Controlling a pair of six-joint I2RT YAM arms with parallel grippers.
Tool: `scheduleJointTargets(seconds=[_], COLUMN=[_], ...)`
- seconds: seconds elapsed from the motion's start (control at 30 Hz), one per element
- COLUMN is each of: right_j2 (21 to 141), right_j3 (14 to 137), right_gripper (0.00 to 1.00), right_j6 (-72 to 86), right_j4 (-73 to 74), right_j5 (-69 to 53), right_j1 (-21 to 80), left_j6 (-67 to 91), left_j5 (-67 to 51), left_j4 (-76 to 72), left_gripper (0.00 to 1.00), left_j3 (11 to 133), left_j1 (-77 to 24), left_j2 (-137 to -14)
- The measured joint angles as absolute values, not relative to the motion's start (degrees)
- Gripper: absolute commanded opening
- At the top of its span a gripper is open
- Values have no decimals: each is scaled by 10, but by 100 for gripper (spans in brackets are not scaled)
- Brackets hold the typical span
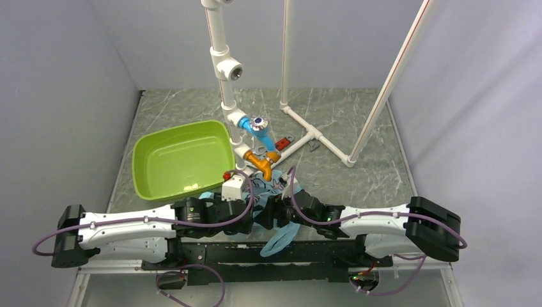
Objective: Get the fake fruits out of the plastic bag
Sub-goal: Adjust the plastic bag at the center of the board.
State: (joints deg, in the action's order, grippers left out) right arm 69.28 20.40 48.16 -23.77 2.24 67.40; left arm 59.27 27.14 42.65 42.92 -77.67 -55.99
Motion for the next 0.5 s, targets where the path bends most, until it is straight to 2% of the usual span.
scheduleJointTargets(seconds=[0.1, 0.27, 0.37, 0.5], right_j2=[693, 710, 741, 755], right_j3=[215, 222, 223, 203], right_gripper=[84, 82, 67, 29], right_j6=[465, 406, 352, 290], right_j4=[-235, -243, -273, -321], right_j5=[20, -22, -41, -50], right_j1=[675, 675, 680, 705], left_j6=[597, 597, 608, 620], left_j5=[253, 207, 205, 210], left_j4=[432, 447, 468, 487], left_gripper=[80, 79, 75, 73], left_j3=[422, 415, 415, 415], left_j1=[-775, -774, -773, -770], left_j2=[-573, -592, -593, -560])
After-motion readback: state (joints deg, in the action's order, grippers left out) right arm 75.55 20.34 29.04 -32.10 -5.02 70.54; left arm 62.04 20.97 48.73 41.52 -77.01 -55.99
